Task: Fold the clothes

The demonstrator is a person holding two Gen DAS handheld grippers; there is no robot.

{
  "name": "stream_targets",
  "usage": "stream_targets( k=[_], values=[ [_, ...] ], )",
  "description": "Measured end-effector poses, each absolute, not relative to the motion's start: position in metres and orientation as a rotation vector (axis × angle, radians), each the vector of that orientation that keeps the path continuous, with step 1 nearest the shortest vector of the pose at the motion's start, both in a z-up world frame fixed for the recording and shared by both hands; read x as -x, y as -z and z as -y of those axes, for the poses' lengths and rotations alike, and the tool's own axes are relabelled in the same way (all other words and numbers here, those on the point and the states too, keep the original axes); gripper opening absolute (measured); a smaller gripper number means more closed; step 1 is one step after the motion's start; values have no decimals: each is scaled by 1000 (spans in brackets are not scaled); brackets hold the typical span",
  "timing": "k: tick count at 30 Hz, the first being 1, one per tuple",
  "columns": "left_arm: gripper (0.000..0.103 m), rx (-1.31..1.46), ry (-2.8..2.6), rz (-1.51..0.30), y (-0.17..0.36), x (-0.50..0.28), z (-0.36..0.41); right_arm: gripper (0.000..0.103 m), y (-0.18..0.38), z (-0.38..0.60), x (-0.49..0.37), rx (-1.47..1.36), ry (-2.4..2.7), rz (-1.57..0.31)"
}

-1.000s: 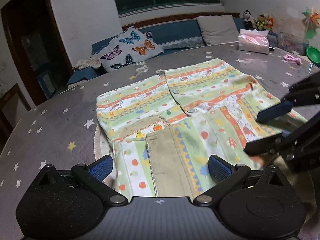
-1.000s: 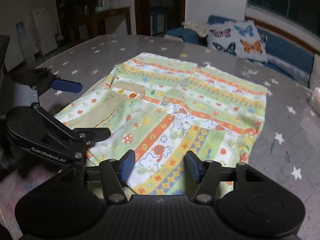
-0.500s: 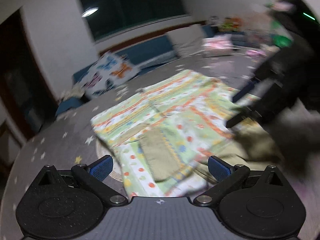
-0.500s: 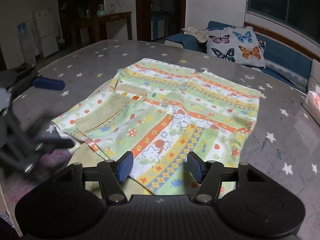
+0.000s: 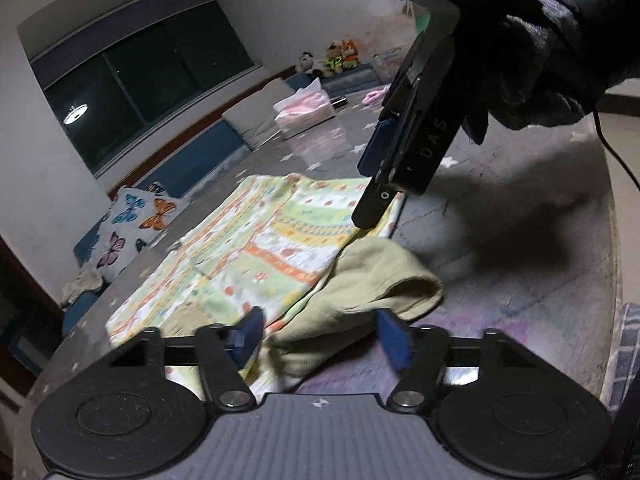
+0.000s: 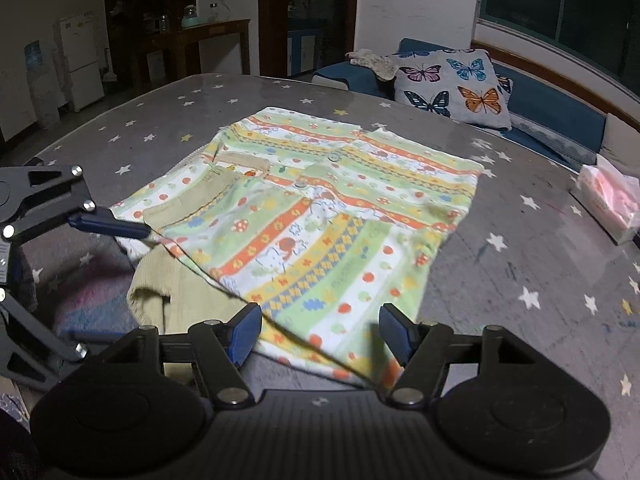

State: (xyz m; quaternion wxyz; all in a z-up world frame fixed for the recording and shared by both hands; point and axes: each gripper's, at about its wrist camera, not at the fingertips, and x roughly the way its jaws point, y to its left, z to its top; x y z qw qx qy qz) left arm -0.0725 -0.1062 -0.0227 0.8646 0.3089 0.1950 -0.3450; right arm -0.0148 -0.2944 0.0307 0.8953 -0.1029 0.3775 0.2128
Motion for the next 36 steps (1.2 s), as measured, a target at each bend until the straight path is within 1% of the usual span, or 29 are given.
stream_targets(
  k=[2, 3, 5, 8, 12, 14, 17, 19, 27, 29, 30, 32, 34, 35, 36],
  values=[
    [40, -617, 740, -413, 21, 70, 106, 67, -31, 299, 19, 213, -435, -782],
    [35, -601, 748, -415, 20, 68, 105, 67, -31, 301, 20, 213, -434, -781],
    [21, -571, 765, -418, 18, 65, 105, 67, -32, 304, 23, 216, -434, -779],
    [12, -495, 758, -434, 9, 57, 100, 67, -33, 306, 27, 232, -442, -776],
    [13, -476, 751, -452, 4, 51, 92, 68, -33, 307, 34, 259, -452, -775],
    [12, -490, 753, -457, 5, 53, 90, 73, -32, 306, 37, 266, -465, -774],
    [11, -481, 749, -461, 6, 54, 90, 75, -27, 298, 42, 303, -493, -758],
    [11, -462, 738, -457, 4, 52, 90, 80, -25, 291, 45, 333, -519, -746],
    [9, -372, 697, -472, -8, 31, 85, 81, -19, 263, 46, 409, -585, -693],
    [9, -348, 686, -478, -12, 25, 84, 77, -19, 256, 42, 401, -590, -671],
    [9, -338, 682, -482, -13, 23, 83, 72, -20, 253, 39, 392, -594, -663],
    [9, -326, 680, -490, -13, 22, 80, 58, -21, 247, 33, 369, -607, -661],
    [10, -323, 679, -499, -13, 23, 76, 37, -21, 242, 26, 336, -624, -678],
    [13, -322, 680, -504, -13, 24, 73, 31, -22, 242, 23, 319, -629, -686],
    [13, -325, 679, -506, -14, 26, 69, 25, -23, 241, 20, 302, -633, -694]
  ],
)
